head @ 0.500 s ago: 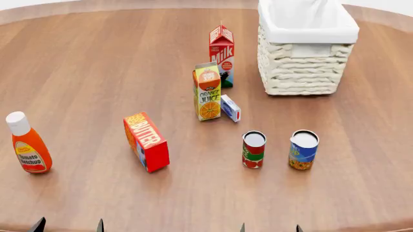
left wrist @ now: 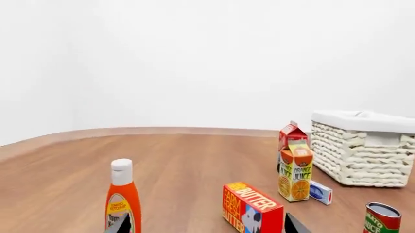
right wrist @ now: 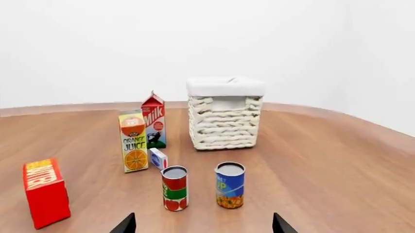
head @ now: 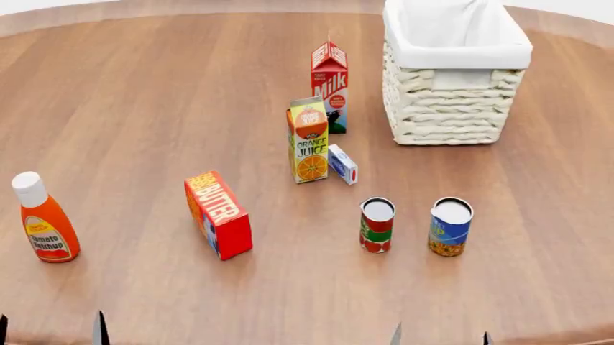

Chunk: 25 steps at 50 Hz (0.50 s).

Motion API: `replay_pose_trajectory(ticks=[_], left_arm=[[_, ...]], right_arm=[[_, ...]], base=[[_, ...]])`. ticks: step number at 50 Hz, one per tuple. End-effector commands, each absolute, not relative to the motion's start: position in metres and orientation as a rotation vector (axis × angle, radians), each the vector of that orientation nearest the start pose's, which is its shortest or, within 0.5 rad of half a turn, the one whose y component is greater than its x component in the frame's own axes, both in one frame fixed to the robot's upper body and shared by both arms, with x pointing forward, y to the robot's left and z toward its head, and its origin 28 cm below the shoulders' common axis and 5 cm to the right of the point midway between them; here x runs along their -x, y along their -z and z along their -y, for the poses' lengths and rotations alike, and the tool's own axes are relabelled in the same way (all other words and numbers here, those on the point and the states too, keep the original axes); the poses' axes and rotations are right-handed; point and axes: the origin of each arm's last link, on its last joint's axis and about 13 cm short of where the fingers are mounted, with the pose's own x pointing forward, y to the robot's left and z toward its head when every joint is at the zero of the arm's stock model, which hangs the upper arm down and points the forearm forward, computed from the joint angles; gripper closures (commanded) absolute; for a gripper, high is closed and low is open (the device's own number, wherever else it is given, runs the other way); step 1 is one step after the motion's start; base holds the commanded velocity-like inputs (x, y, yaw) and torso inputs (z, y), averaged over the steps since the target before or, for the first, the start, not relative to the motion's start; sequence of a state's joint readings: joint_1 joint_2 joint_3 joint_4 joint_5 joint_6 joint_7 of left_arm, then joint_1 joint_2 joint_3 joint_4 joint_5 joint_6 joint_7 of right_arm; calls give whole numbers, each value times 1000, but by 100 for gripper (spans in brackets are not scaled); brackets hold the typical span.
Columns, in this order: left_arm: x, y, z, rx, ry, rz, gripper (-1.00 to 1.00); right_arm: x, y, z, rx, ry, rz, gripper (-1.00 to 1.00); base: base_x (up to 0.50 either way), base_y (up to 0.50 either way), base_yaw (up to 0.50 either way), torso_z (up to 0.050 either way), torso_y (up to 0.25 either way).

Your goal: Pick up the alphabet soup, and put it in the basket.

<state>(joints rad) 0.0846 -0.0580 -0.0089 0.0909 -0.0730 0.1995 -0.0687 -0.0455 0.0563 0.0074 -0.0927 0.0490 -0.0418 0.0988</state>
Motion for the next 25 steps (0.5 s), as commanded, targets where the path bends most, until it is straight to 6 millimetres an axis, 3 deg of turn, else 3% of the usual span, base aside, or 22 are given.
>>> replay_pose_trajectory(ticks=[1, 25], left_arm=[[-187, -37, -226, 36, -109, 283, -100], [-188, -36, -226, 38, -114, 283, -100]], right_arm=[[-201, -29, 115, 0, 127, 112, -100], [-205, -30, 117, -21, 143, 98, -100]], base=[[0, 0, 0, 0, 0], [0, -96, 0, 0, 0]])
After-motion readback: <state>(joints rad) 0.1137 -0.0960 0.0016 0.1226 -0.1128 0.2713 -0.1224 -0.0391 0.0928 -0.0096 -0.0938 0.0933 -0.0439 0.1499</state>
